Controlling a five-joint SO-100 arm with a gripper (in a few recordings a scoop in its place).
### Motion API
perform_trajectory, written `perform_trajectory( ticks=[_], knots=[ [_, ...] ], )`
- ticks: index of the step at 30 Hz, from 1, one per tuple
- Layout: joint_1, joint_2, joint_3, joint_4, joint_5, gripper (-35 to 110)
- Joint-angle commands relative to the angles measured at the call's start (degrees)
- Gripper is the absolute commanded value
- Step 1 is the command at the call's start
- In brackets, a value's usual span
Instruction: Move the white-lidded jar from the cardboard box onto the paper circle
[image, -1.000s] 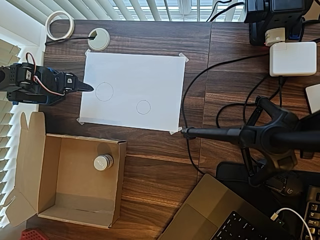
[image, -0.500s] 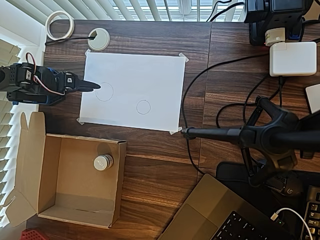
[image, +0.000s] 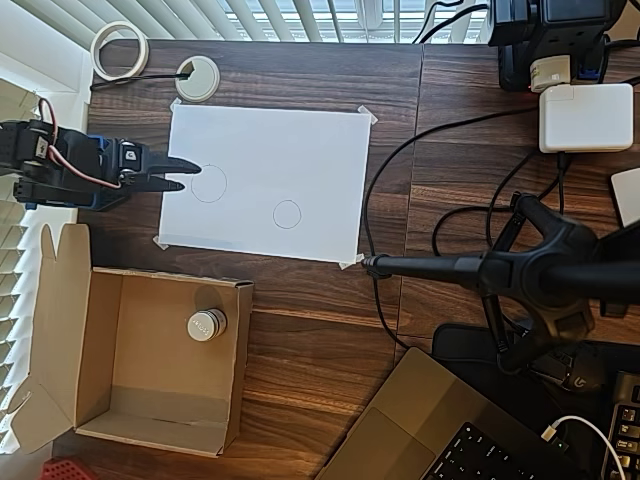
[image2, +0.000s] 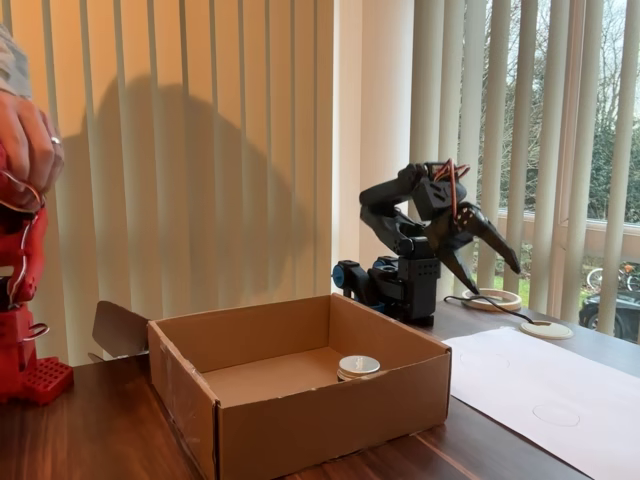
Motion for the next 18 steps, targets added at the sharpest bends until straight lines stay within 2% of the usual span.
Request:
perform_trajectory(
  ticks=[1, 13, 18],
  knots=[
    [5.7, -8.5, -12.5, -0.1, -11.2, 29],
    [32.3, -28.7, -34.7, -2.4, -48.3, 23],
    [40.0, -40.5, -44.5, -3.5, -57.3, 32]
  ],
)
